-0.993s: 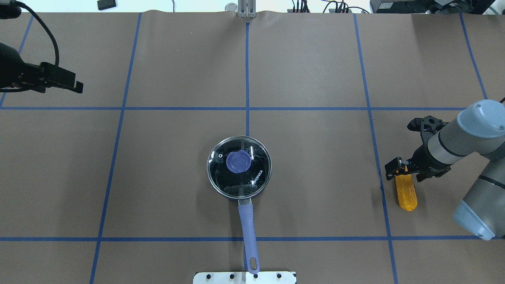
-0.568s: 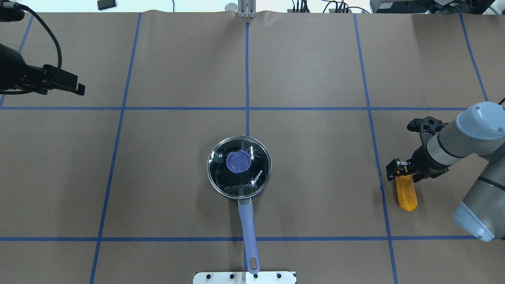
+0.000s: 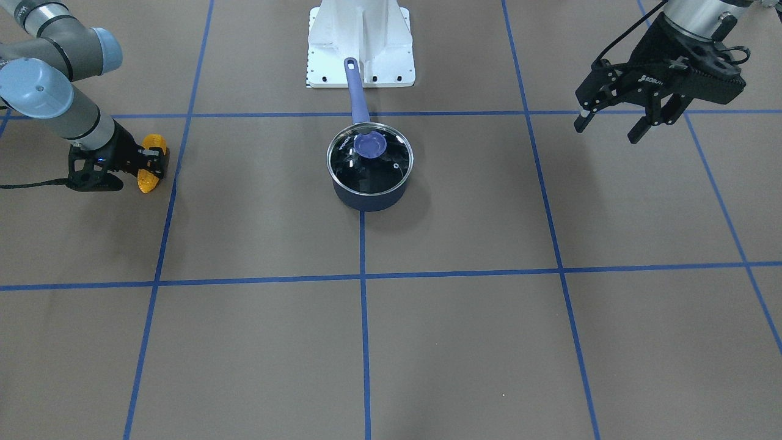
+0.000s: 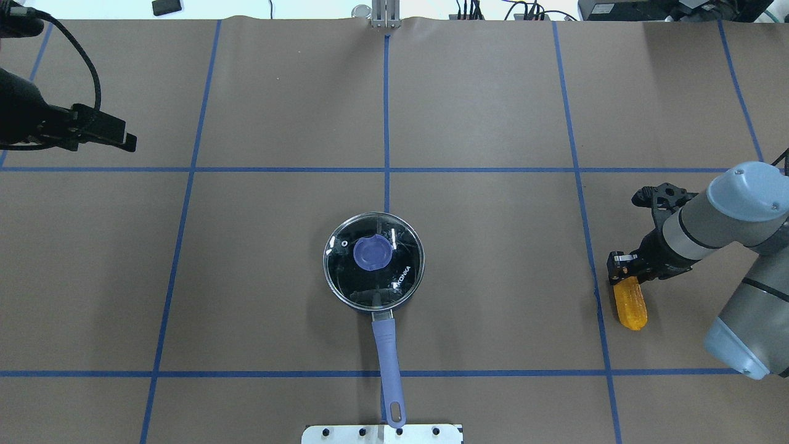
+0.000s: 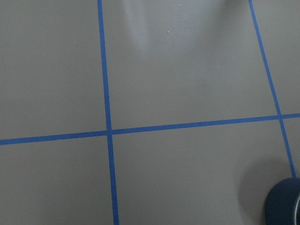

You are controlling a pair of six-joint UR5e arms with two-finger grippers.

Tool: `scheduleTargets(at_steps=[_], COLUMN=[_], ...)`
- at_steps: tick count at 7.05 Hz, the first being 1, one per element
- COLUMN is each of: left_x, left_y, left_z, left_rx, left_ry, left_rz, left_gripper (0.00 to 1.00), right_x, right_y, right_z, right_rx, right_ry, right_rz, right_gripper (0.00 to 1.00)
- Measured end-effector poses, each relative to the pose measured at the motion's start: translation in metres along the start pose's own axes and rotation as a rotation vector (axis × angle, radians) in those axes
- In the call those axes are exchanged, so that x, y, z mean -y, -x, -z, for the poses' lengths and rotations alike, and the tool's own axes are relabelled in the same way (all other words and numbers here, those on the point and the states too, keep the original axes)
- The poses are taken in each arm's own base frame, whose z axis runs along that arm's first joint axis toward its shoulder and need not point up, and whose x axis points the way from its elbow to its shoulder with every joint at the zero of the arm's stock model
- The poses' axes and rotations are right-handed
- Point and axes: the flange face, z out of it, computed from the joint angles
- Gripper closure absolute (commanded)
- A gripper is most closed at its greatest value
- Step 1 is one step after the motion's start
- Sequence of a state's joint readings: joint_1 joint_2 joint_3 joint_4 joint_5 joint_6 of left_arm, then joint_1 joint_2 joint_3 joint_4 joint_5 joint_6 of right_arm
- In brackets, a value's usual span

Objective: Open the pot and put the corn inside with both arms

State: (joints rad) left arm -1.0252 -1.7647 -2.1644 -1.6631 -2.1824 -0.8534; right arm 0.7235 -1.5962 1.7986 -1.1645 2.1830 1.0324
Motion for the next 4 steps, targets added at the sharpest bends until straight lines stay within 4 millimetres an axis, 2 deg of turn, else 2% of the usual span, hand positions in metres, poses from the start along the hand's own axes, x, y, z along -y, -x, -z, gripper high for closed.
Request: scheduleTargets(at_steps=[2,4], left_x=[-0.001,-0.003], left_y=[-0.013,-0.042], left_z=[-0.004,-0.014], left_rx=[-0.014,-0.01], left_ry=[0.006,0.008], left_rz=[0.016,0.032], left_gripper=[0.01,0.01], right_x=[0.001,0.013], right_y=[0.004,0.001], right_z=[0.005,0.026], right_rx=[0.009,0.043], right_ry=[0.003,-0.007], right_rz=[0.001,-0.022], right_gripper=[0.73,0.73])
